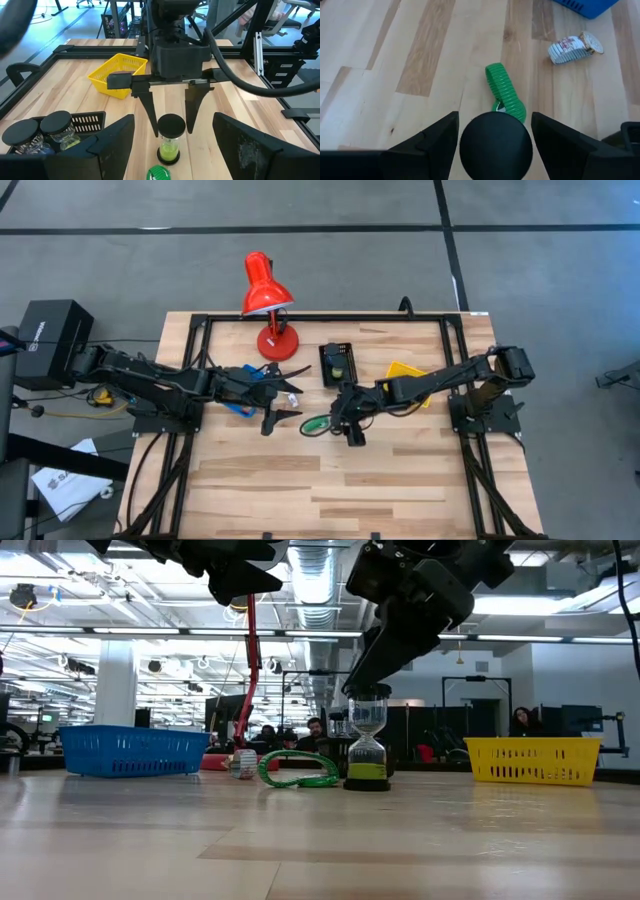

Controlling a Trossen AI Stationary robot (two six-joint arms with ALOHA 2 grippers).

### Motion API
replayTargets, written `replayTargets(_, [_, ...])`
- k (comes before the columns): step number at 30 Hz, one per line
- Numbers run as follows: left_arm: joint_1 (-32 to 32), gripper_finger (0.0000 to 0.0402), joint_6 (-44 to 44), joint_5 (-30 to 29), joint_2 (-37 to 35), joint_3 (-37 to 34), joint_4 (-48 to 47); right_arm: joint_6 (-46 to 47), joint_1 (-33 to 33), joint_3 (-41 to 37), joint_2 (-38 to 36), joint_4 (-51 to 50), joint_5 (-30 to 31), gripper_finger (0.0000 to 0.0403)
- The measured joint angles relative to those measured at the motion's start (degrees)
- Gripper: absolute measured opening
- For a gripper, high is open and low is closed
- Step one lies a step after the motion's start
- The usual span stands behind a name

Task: Pick & Place Office items
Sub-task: Put the yellow hourglass into the black basket

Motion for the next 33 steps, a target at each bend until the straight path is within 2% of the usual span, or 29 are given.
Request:
replayTargets(17, [0.0, 0.0264, 0.0, 0.0, 0.0, 0.0, 0.6, 0.1, 0.2, 0.1, 4.0, -0.1, 0.2, 0.024])
replayTargets(33, [0.0, 0.0264, 0.0, 0.0, 0.0, 0.0, 0.9, -2.4, 0.2, 0.0, 3.5, 0.3, 0.2, 0.024])
